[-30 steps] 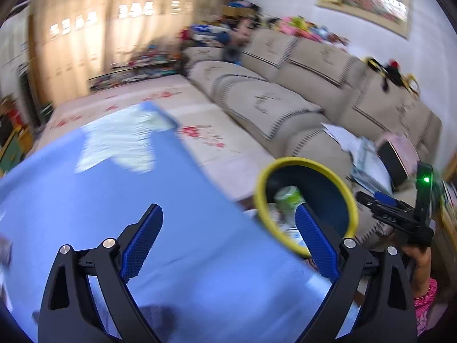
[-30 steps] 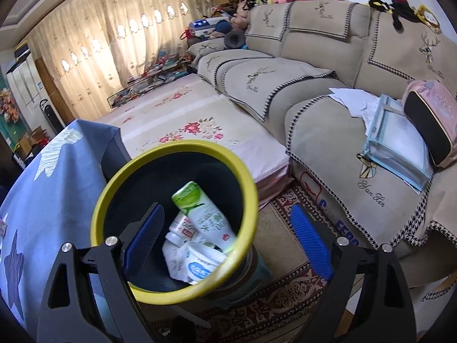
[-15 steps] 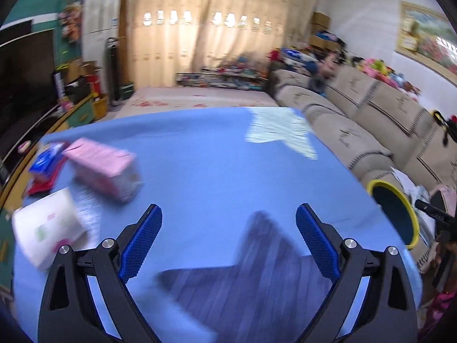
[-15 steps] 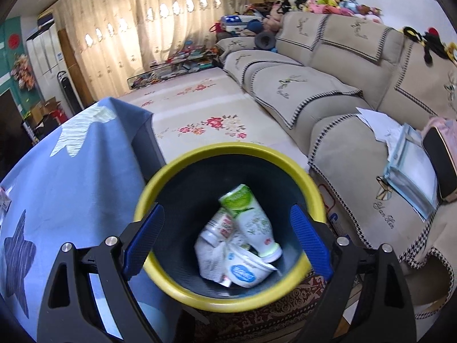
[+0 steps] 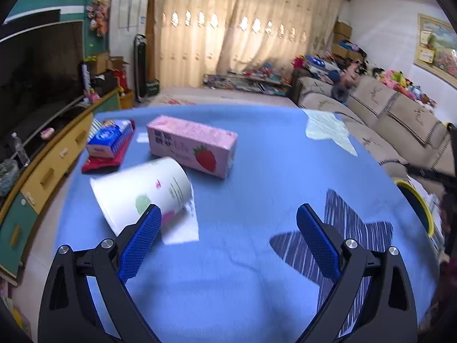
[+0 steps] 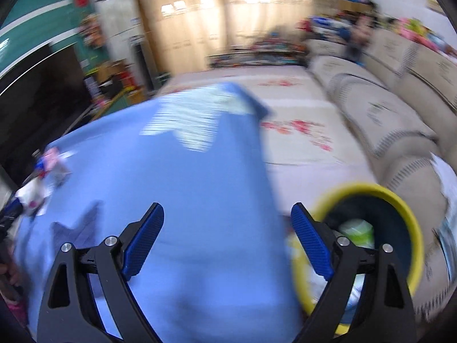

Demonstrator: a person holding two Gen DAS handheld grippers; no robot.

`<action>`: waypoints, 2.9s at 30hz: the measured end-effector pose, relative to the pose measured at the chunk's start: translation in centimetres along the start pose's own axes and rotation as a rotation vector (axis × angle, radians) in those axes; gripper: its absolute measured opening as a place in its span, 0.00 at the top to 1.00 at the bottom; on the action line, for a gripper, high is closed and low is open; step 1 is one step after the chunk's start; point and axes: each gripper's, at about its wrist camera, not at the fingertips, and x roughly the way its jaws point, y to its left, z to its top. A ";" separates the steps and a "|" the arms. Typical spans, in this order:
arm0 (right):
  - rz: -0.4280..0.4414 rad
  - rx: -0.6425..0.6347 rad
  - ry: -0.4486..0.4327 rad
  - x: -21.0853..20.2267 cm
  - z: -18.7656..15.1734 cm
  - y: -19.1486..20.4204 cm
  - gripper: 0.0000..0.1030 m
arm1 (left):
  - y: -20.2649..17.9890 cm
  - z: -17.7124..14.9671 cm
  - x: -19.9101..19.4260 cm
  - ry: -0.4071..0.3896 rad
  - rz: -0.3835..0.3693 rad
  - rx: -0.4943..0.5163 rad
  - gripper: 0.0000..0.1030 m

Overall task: Collect trash
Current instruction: 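Move the right gripper to the pink strawberry milk carton and grasp it, then carry the pink carton into the bin and open the right gripper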

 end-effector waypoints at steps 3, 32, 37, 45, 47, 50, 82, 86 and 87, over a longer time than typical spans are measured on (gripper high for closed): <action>0.127 -0.115 0.024 1.4 1.9 6.0 0.17 | -0.9 -0.5 0.3 0.035 -0.025 0.014 0.09; 0.501 -0.603 0.179 15.1 5.8 32.5 0.27 | -0.2 -1.8 2.0 0.110 -0.104 -0.102 0.09; 0.492 -0.626 0.195 15.8 5.3 33.0 0.53 | -0.4 -1.9 2.4 0.118 -0.096 -0.093 0.09; 0.498 -0.558 0.158 13.7 6.1 31.0 0.60 | -0.7 -2.1 2.6 0.118 -0.096 -0.082 0.09; 0.480 -0.544 0.123 11.9 6.5 29.6 0.60 | -0.8 -2.2 2.7 0.121 -0.093 -0.079 0.09; 0.470 -0.486 0.092 9.2 6.7 26.5 0.60 | -1.2 -2.3 2.5 0.120 -0.086 -0.070 0.09; -0.197 0.343 0.046 -2.9 -10.0 -19.5 0.60 | -5.2 -1.6 -3.7 0.018 -0.050 -0.052 0.09; -0.179 0.342 0.049 -2.2 -10.1 -20.0 0.59 | -5.2 -2.1 -5.5 0.011 0.004 -0.057 0.09; -0.183 0.335 0.053 -2.1 -10.2 -20.1 0.57 | -4.9 -2.3 -5.9 0.011 0.013 -0.068 0.09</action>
